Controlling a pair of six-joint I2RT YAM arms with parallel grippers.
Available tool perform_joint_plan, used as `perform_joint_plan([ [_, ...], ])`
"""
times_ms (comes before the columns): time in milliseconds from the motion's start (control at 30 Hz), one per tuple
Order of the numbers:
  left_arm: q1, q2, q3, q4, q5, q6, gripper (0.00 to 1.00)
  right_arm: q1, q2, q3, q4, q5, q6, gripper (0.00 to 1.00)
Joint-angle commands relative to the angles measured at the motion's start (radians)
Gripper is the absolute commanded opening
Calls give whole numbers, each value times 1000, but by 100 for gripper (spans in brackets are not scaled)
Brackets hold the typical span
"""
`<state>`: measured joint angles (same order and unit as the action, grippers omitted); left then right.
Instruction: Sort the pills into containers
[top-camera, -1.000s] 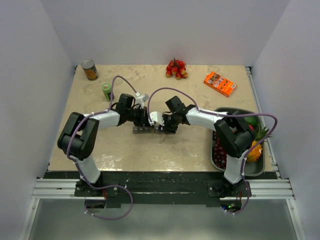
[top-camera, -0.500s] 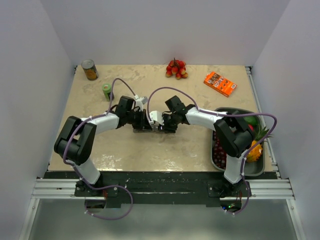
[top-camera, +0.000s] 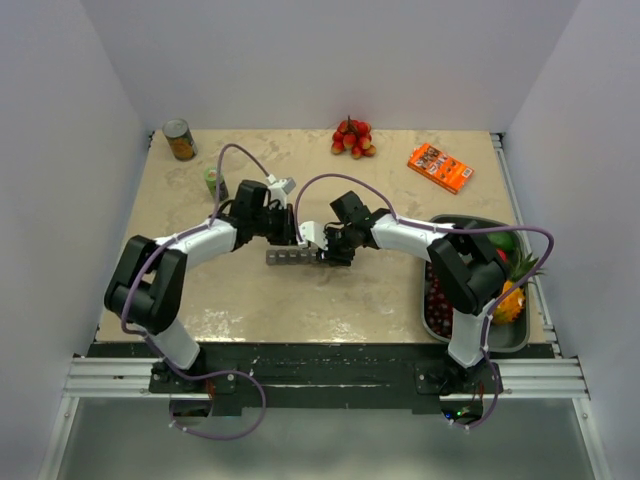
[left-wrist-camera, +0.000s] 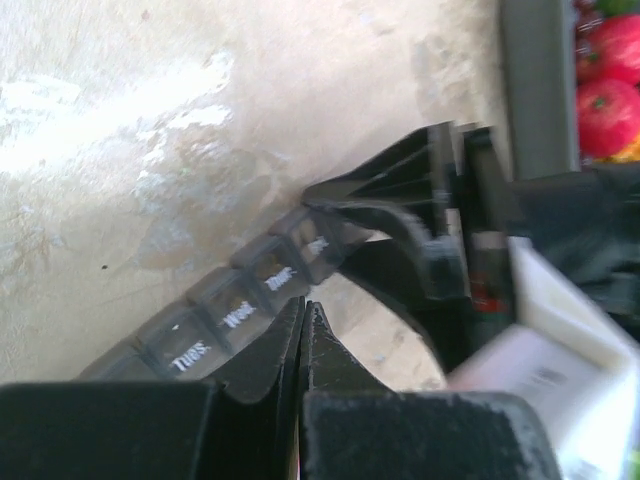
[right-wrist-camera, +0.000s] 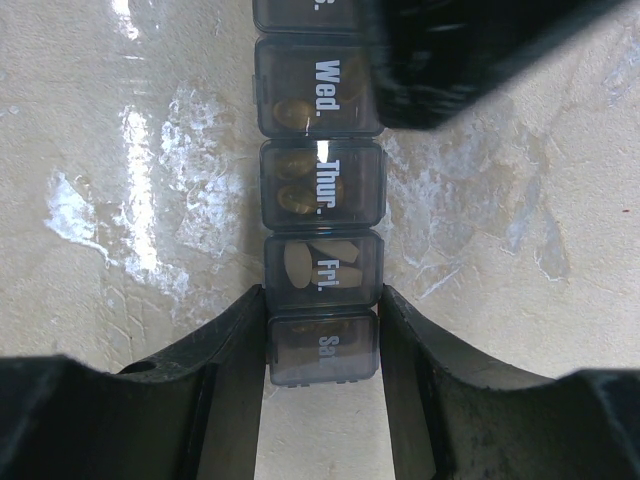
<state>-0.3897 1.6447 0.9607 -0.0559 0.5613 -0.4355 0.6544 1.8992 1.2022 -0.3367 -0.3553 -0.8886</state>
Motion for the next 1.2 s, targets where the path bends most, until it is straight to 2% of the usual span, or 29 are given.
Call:
perform_joint_plan([
  [0,-5,116,-60,5,-67,1,0,1,32,22,-15,39,13,18],
  [133,-5,155,-100,10,-127,18,0,1,31,22,-15,42,14,17],
  [367,-5,80,-42,-18,-101,12,0,1,31,25,-16,44,22,20],
  [467,-3,11,-13,-21,-95,-8,0,1,26,30,-18,39,33,38],
  [500,-3,-9,-7,-21,-98,-11,0,-1,18,30,-18,35,37,50],
  [567,2,-71,9,-24,-113,-22,2,-1,3,31,-15,20,51,59],
  [600,2,-92,10,-24,-121,-23,9,-2,-5,31,-16,16,56,68],
  [667,8,-150,18,-30,-145,-20,17,-6,-34,36,-18,4,66,79],
  [700,11,-169,19,-33,-155,-16,24,-9,-43,40,-28,1,69,88],
  [767,21,-229,16,-47,-191,7,31,-19,-77,45,-39,-4,74,97],
  [800,28,-252,12,-48,-199,18,40,-24,-90,46,-51,-1,74,99],
  [867,40,-339,-8,-45,-231,53,50,-44,-144,53,-76,6,86,99],
  [900,41,-376,-16,-45,-242,72,62,-56,-176,47,-90,-13,89,99],
  [933,41,-455,-31,-44,-256,107,68,-67,-208,42,-93,-26,112,99],
  [967,41,-500,-40,-41,-288,121,73,-90,-282,39,-100,-39,128,99],
  [1000,41,-544,-49,-38,-302,135,83,-104,-320,39,-117,-50,148,99],
  [1067,46,-675,-72,-30,-339,159,98,-151,-438,45,-119,-62,252,99],
  [1167,49,-819,-82,-47,-383,170,99,-249,-590,76,-139,-82,416,99],
])
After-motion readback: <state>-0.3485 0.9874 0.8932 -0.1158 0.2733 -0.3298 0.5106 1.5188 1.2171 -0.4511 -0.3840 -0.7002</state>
